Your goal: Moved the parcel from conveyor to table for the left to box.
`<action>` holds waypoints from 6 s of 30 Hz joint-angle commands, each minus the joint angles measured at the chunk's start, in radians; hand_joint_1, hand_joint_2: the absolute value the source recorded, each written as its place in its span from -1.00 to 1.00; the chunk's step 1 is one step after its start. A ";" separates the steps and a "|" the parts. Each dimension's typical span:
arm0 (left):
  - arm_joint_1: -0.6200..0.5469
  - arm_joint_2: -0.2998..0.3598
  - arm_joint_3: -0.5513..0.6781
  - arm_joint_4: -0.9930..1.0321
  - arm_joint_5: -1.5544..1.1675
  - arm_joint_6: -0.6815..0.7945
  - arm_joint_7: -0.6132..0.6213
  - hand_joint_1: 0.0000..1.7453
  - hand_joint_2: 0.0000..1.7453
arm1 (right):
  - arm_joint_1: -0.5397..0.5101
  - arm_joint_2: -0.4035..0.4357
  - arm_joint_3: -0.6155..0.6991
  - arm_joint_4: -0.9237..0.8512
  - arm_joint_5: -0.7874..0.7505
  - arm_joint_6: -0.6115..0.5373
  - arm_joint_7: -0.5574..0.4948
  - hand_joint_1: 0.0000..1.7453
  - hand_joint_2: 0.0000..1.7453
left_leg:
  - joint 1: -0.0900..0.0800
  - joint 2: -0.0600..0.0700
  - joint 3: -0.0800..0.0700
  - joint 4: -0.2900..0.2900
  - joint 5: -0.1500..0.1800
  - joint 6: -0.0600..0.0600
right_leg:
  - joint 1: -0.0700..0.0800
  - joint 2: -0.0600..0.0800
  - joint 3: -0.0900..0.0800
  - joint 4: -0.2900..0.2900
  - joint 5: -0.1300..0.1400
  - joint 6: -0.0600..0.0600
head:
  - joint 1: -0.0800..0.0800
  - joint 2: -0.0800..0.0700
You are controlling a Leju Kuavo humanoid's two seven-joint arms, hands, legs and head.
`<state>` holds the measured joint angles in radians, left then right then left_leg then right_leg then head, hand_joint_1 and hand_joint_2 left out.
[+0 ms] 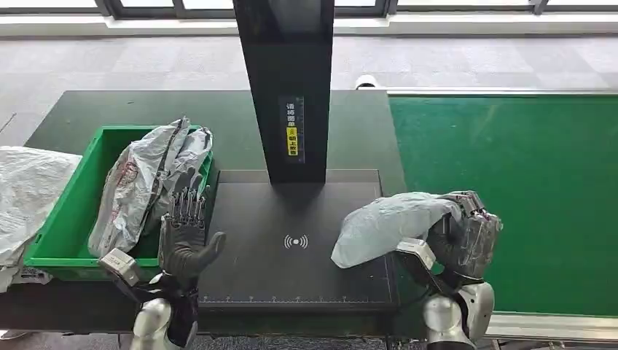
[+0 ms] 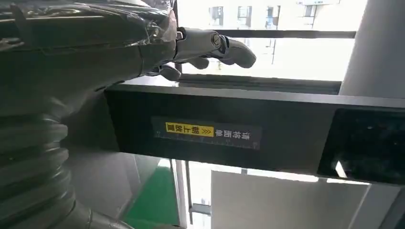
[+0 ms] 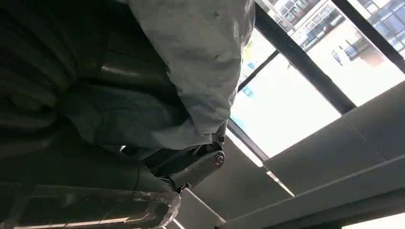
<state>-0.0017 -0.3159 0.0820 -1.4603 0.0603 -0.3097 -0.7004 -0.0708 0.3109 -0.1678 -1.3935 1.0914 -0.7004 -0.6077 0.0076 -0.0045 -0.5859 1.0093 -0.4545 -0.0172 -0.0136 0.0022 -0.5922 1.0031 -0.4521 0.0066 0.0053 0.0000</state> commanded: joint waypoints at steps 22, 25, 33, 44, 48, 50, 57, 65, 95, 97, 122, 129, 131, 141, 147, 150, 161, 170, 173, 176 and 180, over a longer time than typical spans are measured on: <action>-0.078 -0.033 -0.002 0.082 -0.018 0.029 0.002 -1.00 1.00 | -0.191 -0.009 0.233 0.642 -0.231 0.075 0.003 1.00 1.00 | 0.000 0.000 0.001 -0.001 0.001 0.000 | 0.002 -0.001 0.002 -0.001 0.001 -0.001 | 0.000 0.000; -0.078 -0.033 -0.002 0.082 -0.018 0.029 0.002 -1.00 1.00 | -0.191 -0.009 0.233 0.642 -0.231 0.075 0.003 1.00 1.00 | 0.001 0.000 0.001 0.000 0.001 0.000 | 0.002 0.000 0.002 0.000 0.001 -0.001 | 0.000 0.000; -0.078 -0.033 -0.004 0.087 -0.019 0.034 0.002 -1.00 1.00 | -0.147 -0.045 0.345 0.496 -0.630 0.324 -0.090 1.00 1.00 | 0.001 -0.001 0.001 0.000 0.001 0.000 | 0.002 -0.002 0.001 0.000 0.000 -0.001 | 0.000 0.000; -0.077 -0.033 -0.008 0.086 -0.017 0.038 0.002 -1.00 1.00 | -0.139 -0.093 0.490 0.370 -0.926 0.486 -0.090 0.82 1.00 | 0.000 0.001 0.000 0.000 0.001 0.000 | 0.002 -0.001 0.000 0.000 0.000 -0.001 | 0.000 0.000; -0.080 -0.033 -0.004 0.086 -0.016 0.042 0.002 -1.00 1.00 | -0.154 -0.083 0.465 0.401 -0.965 0.540 -0.090 -1.00 1.00 | 0.000 0.001 0.000 0.000 0.001 0.000 | 0.003 -0.001 0.000 0.000 0.001 -0.001 | 0.000 0.000; -0.080 -0.033 -0.004 0.086 -0.016 0.041 0.002 -1.00 1.00 | -0.157 -0.081 0.460 0.410 -0.968 0.544 -0.090 -1.00 1.00 | 0.001 0.001 0.000 0.000 0.001 0.000 | 0.003 -0.001 0.000 0.000 0.001 -0.001 | 0.000 0.000; -0.119 -0.032 0.002 0.126 -0.023 0.047 0.002 -1.00 1.00 | -0.191 -0.069 0.410 0.485 -0.971 0.527 -0.090 -1.00 1.00 | 0.000 0.000 0.001 -0.001 0.002 0.000 | 0.002 -0.002 0.001 -0.001 0.001 -0.001 | 0.000 0.000; -0.100 -0.033 -0.003 0.109 -0.030 0.059 0.002 -1.00 1.00 | -0.189 -0.066 0.384 0.505 -0.937 0.505 -0.090 -1.00 1.00 | 0.000 0.001 0.003 -0.002 0.001 0.000 | 0.003 -0.001 0.002 -0.002 0.001 -0.001 | 0.000 0.000; -0.083 0.036 -0.164 0.128 -0.268 0.114 0.002 -1.00 1.00 | -0.074 -0.081 0.318 0.242 -0.951 0.402 -0.090 -1.00 1.00 | 0.000 0.002 0.002 -0.001 0.001 0.000 | 0.002 -0.001 0.002 -0.001 0.001 -0.002 | 0.000 0.000; -0.095 0.046 -0.190 0.174 -0.349 0.152 0.002 -1.00 1.00 | -0.067 -0.085 0.314 0.225 -0.957 0.404 -0.090 -1.00 1.00 | 0.000 0.000 0.001 -0.001 0.001 0.000 | 0.002 -0.002 0.001 -0.001 0.001 -0.001 | 0.000 0.000; -0.163 0.052 -0.272 0.509 -0.989 0.469 0.305 1.00 1.00 | -0.050 -0.071 0.281 0.204 -0.913 0.388 -0.090 -1.00 1.00 | -0.001 0.002 0.003 -0.002 0.001 0.000 | 0.001 0.000 0.003 -0.002 0.002 -0.002 | 0.000 0.000; -0.181 0.041 -0.261 0.530 -1.043 0.500 0.334 1.00 1.00 | -0.043 -0.072 0.273 0.190 -0.911 0.387 -0.090 -1.00 1.00 | -0.001 0.002 0.002 -0.001 0.000 0.000 | 0.002 0.001 0.002 -0.001 0.001 -0.002 | 0.000 0.000; -0.185 0.039 -0.262 0.538 -1.065 0.502 0.347 1.00 1.00 | -0.039 -0.072 0.272 0.180 -0.910 0.386 -0.090 -1.00 1.00 | 0.000 0.002 0.003 -0.002 0.001 0.000 | 0.002 0.000 0.003 -0.002 0.002 -0.002 | 0.000 0.000; -0.194 0.034 -0.253 0.558 -1.091 0.527 0.358 1.00 1.00 | -0.027 -0.074 0.270 0.153 -0.909 0.381 -0.090 -1.00 1.00 | -0.001 0.003 0.004 -0.003 0.001 0.000 | 0.002 0.001 0.004 -0.002 0.002 -0.002 | 0.000 0.000; -0.194 0.034 -0.253 0.558 -1.091 0.527 0.358 1.00 1.00 | -0.027 -0.074 0.270 0.153 -0.909 0.381 -0.090 -1.00 1.00 | -0.001 0.003 0.004 -0.003 0.001 0.000 | 0.002 0.001 0.004 -0.003 0.002 -0.002 | 0.000 0.000; -0.194 0.034 -0.253 0.558 -1.091 0.527 0.358 1.00 1.00 | -0.027 -0.074 0.270 0.153 -0.909 0.381 -0.090 -1.00 1.00 | -0.001 0.003 0.003 -0.001 0.000 0.000 | 0.002 0.002 0.002 -0.001 0.001 -0.001 | 0.000 0.000; -0.202 0.024 -0.223 0.532 -1.122 0.642 0.383 1.00 1.00 | -0.004 -0.074 0.265 0.106 -0.910 0.377 -0.090 -1.00 1.00 | -0.001 0.002 0.003 -0.001 0.001 0.000 | 0.002 0.001 0.003 -0.002 0.002 -0.002 | 0.000 0.000; -0.145 -0.033 -0.075 0.073 -1.320 1.008 0.411 1.00 1.00 | 0.005 -0.051 0.233 0.090 -0.888 0.403 -0.090 -1.00 1.00 | 0.000 0.004 0.000 0.001 0.000 0.000 | 0.003 0.002 -0.001 0.001 0.001 -0.002 | 0.000 0.000; -0.152 -0.033 -0.108 -0.228 -1.509 1.008 0.495 1.00 1.00 | -0.002 -0.056 0.231 0.102 -0.905 0.389 -0.090 -1.00 1.00 | 0.001 0.005 -0.002 0.003 -0.001 0.000 | 0.004 0.003 -0.003 0.002 0.001 -0.002 | 0.000 0.000; -0.152 -0.033 -0.108 -0.228 -1.509 1.008 0.495 1.00 1.00 | -0.002 -0.056 0.231 0.102 -0.905 0.389 -0.090 -1.00 1.00 | 0.000 0.003 -0.002 0.001 0.001 -0.001 | 0.004 0.002 -0.003 0.001 0.002 -0.001 | 0.000 0.000; -0.165 -0.033 -0.100 -0.231 -1.511 1.008 0.490 1.00 1.00 | -0.006 -0.059 0.236 0.110 -0.913 0.385 -0.090 -1.00 1.00 | 0.001 0.004 0.000 0.001 0.000 -0.001 | 0.003 0.002 0.000 0.000 0.001 -0.002 | 0.000 0.000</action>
<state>-0.1250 -0.3162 -0.0820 -1.5402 -1.4462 0.6962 -0.2140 -0.0504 0.2525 0.1057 -1.3077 0.1900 -0.3098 -0.7015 0.0077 -0.0008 -0.5858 1.0093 -0.4538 -0.0185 -0.0115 0.0047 -0.5931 1.0035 -0.4505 0.0052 0.0053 0.0000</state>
